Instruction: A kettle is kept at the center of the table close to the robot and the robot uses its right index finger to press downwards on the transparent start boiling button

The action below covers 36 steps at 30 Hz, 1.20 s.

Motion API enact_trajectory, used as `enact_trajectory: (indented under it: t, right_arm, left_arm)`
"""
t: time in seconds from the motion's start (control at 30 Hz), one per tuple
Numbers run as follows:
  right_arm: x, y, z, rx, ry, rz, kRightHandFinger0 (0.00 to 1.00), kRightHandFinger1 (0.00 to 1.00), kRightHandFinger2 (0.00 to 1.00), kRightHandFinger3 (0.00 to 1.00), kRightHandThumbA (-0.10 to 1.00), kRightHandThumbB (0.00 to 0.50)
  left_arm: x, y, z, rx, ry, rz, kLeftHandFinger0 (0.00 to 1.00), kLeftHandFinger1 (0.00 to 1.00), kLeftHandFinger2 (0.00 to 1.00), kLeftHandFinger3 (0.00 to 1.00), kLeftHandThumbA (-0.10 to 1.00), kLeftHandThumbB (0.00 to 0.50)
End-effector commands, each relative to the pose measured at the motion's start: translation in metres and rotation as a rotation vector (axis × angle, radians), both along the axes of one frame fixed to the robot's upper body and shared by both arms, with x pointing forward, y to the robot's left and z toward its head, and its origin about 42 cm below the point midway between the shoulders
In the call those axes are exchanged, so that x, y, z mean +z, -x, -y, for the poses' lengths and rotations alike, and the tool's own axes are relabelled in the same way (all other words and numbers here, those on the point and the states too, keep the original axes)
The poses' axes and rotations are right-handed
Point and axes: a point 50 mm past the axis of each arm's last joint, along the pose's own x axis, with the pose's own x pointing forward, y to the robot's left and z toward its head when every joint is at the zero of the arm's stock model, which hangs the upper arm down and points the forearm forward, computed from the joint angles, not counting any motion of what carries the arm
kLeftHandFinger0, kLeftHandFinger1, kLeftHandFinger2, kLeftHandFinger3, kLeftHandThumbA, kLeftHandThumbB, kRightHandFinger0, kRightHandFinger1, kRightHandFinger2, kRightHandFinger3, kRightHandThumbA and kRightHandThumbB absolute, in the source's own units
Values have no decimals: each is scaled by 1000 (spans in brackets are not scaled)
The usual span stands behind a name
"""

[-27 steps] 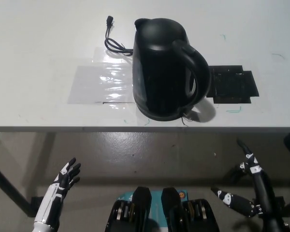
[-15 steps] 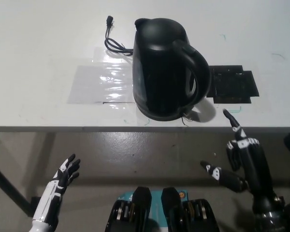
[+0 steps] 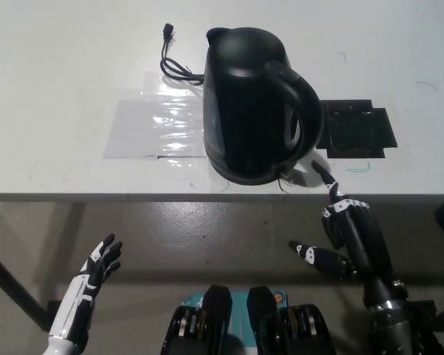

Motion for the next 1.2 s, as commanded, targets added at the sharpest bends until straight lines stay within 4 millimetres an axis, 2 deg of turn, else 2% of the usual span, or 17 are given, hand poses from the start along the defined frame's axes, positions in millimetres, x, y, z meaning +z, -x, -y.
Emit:
enact_trajectory:
  t: [0.0,0.23,0.4,0.47,0.8,1.07,1.17]
  right_arm:
    - [4,-13,-8,10,75,-32,0,0,0,1000,1000,260]
    - [-5,-23,-13,3,129,-87,0,0,0,1000,1000,268]
    - [-12,-32,-15,7,127,-120,0,0,0,1000,1000,257]
    - [-14,-35,-16,7,123,-127,0,0,0,1000,1000,249]
    - [-12,-47,-15,-3,128,-142,0,0,0,1000,1000,247]
    - [-12,-52,-10,-21,120,-144,0,0,0,1000,1000,269]
    - [-12,-53,-11,-20,116,-146,0,0,0,1000,1000,262]
  left_arm:
    - [13,-3,-2,-39,-38,68,1000,1000,1000,1000,1000,365]
    - [15,-5,-3,-44,-38,74,1000,1000,1000,1000,1000,358]
    - [16,-4,-3,-40,-51,71,1000,1000,1000,1000,1000,379]
    - [17,-5,-3,-48,-37,75,1000,1000,1000,1000,1000,361]
    - [18,-6,-2,-50,-33,80,1000,1000,1000,1000,1000,371]
    - [18,-6,-2,-55,-41,77,1000,1000,1000,1000,1000,359]
    - [18,-6,-2,-55,-38,77,1000,1000,1000,1000,1000,359]
